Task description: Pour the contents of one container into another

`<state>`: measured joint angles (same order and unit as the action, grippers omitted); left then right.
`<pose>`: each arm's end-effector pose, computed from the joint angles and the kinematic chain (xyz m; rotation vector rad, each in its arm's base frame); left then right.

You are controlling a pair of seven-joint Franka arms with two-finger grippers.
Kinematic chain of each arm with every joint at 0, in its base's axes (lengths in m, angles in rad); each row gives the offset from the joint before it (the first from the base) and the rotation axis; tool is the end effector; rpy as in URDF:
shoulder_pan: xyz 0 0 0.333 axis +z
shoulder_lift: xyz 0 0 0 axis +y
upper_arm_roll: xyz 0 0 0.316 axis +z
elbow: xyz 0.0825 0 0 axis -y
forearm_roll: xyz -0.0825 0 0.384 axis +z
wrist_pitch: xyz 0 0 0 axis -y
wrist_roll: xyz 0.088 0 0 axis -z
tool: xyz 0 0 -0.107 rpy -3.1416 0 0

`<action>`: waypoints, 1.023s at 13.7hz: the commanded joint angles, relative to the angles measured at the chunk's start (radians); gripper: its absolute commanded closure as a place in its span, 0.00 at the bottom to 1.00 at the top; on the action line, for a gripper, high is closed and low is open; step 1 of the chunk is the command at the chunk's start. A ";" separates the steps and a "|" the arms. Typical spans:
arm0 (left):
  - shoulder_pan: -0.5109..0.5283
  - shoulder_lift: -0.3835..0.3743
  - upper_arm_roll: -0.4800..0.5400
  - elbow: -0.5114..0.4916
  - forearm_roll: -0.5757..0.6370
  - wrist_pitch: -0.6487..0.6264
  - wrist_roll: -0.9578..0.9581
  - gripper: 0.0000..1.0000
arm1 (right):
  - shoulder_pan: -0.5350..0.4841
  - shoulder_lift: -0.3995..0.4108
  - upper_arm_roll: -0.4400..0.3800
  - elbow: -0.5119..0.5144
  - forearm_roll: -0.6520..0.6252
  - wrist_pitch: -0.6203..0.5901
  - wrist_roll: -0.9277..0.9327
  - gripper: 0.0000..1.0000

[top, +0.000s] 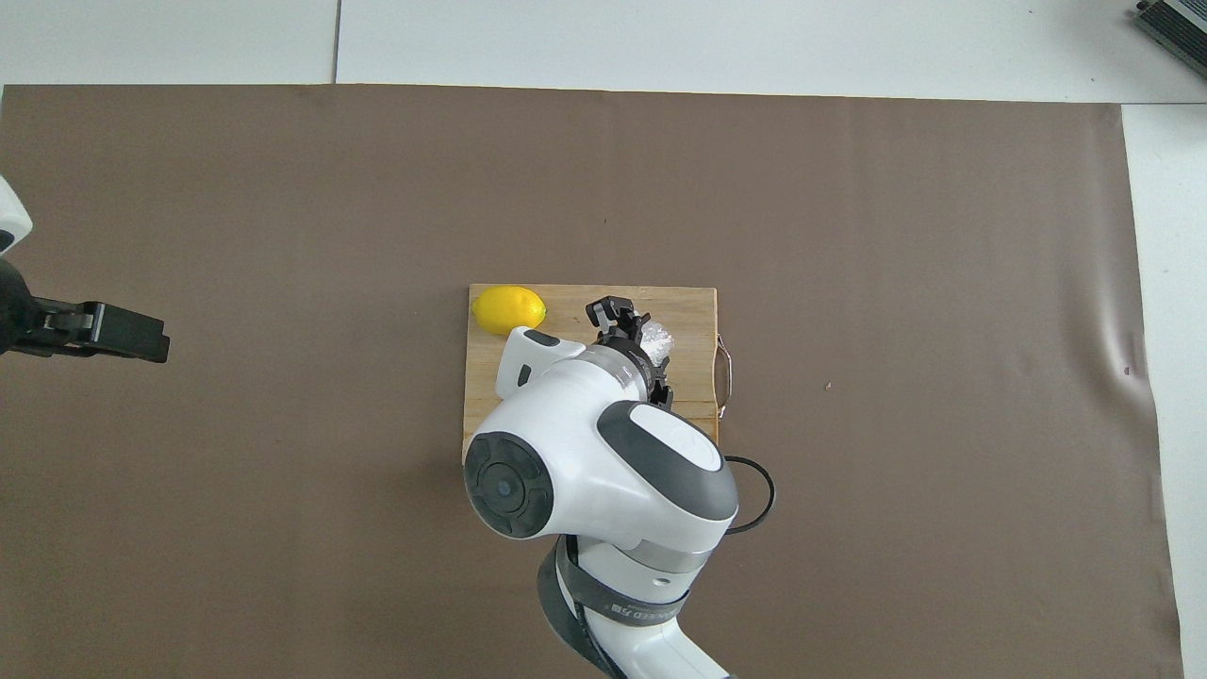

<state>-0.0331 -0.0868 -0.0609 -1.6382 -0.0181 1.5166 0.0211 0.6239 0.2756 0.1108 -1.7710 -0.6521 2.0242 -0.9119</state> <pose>0.5188 -0.0524 0.6348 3.1243 -0.1805 -0.0554 0.4982 0.3961 0.4136 1.4638 2.1398 -0.0870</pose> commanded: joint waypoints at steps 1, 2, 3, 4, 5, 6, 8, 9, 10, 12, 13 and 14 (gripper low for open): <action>0.004 -0.017 0.001 -0.011 -0.008 -0.012 0.002 0.00 | -0.012 -0.016 0.007 -0.025 -0.027 0.025 -0.015 1.00; 0.004 -0.017 0.001 -0.011 -0.008 -0.012 0.002 0.00 | -0.012 -0.016 0.006 -0.024 -0.026 0.025 -0.013 1.00; 0.004 -0.017 0.001 -0.011 -0.008 -0.012 0.002 0.00 | -0.015 -0.016 0.007 -0.019 -0.020 0.024 -0.005 1.00; 0.004 -0.017 0.000 -0.011 -0.008 -0.013 0.002 0.00 | -0.022 -0.018 0.007 -0.019 -0.017 0.024 -0.005 1.00; 0.004 -0.017 0.000 -0.011 -0.008 -0.012 0.002 0.00 | -0.027 -0.019 0.007 -0.018 -0.012 0.022 -0.005 1.00; 0.004 -0.017 0.001 -0.011 -0.008 -0.012 0.002 0.00 | -0.027 -0.021 0.007 -0.016 -0.009 0.019 -0.004 1.00; 0.004 -0.017 0.000 -0.011 -0.008 -0.012 0.002 0.00 | -0.033 -0.032 0.009 -0.015 0.005 0.016 -0.007 1.00; 0.004 -0.017 0.000 -0.011 -0.008 -0.012 0.002 0.00 | -0.038 -0.036 0.009 -0.015 0.028 0.016 -0.007 1.00; 0.004 -0.017 0.000 -0.011 -0.008 -0.012 0.002 0.00 | -0.041 -0.038 0.009 -0.013 0.037 0.016 -0.007 1.00; 0.004 -0.017 0.000 -0.011 -0.008 -0.012 0.002 0.00 | -0.043 -0.047 0.009 -0.013 0.067 0.014 -0.008 1.00; 0.004 -0.017 0.001 -0.011 -0.008 -0.012 0.002 0.00 | -0.043 -0.049 0.009 -0.013 0.086 0.011 -0.008 1.00; 0.004 -0.017 0.000 -0.011 -0.008 -0.012 0.002 0.00 | -0.043 -0.055 0.009 -0.013 0.110 0.007 -0.007 1.00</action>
<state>-0.0331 -0.0868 -0.0609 -1.6382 -0.0181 1.5165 0.0211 0.5967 0.2468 0.1090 -1.7690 -0.5851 2.0245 -0.9119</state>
